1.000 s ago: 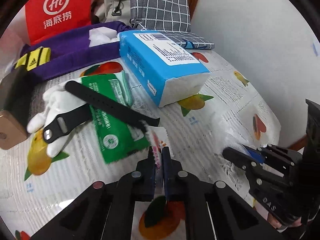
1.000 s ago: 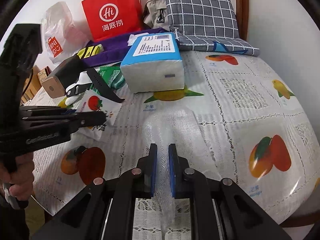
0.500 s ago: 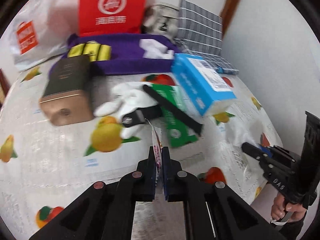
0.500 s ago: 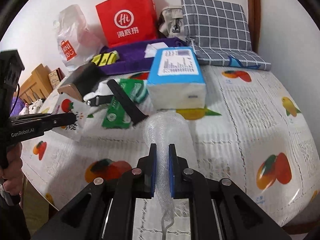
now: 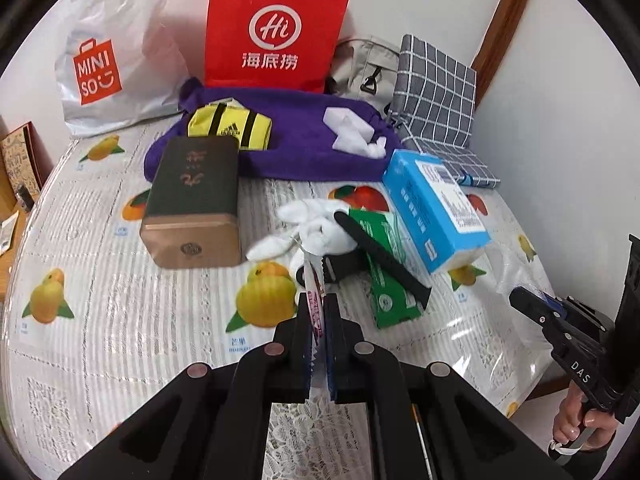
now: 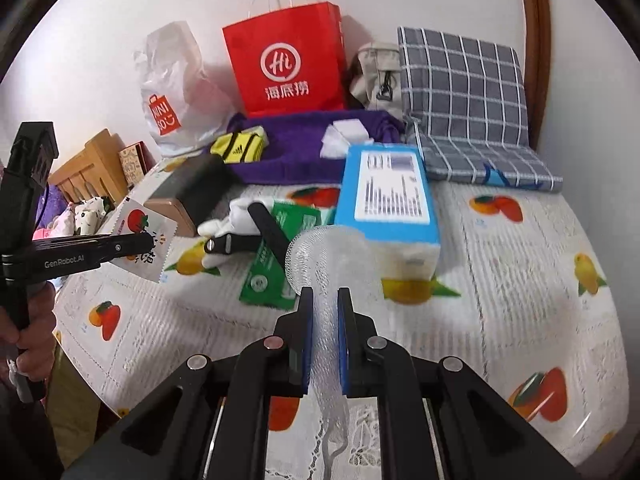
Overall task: Organize soft objects
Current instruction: 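Carry the snack packet in the left tool and mesh bag in the right toward the towel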
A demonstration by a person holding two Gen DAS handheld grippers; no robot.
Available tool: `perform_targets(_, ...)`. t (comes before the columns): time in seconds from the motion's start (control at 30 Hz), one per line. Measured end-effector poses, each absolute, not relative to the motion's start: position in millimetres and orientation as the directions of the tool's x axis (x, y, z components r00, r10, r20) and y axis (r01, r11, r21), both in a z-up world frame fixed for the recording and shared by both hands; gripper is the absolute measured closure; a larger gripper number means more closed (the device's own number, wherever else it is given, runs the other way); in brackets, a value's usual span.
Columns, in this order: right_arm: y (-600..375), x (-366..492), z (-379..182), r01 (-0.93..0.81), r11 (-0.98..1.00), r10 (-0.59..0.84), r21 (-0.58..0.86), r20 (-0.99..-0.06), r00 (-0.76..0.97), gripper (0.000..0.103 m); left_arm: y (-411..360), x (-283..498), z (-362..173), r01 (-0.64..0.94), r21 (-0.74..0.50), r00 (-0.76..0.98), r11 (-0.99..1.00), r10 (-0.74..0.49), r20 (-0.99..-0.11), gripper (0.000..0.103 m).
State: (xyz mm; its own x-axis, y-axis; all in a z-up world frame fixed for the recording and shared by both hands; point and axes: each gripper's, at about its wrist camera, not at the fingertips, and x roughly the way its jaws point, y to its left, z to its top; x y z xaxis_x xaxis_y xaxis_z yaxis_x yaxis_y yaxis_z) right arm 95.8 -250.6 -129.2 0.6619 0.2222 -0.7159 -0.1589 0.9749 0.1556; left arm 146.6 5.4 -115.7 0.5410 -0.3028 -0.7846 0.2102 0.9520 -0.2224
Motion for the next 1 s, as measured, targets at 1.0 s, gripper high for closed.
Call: perform_targets(1.0, -233.6, 205.9, -84.6, -0.197, 0.971, 0.235, 0.136, -0.696, 0.678, 0.093, 15.9, 240.4, -48.6, 0.164, -0.178, 0.651, 0.97, -0.242, -0.719, 0.097)
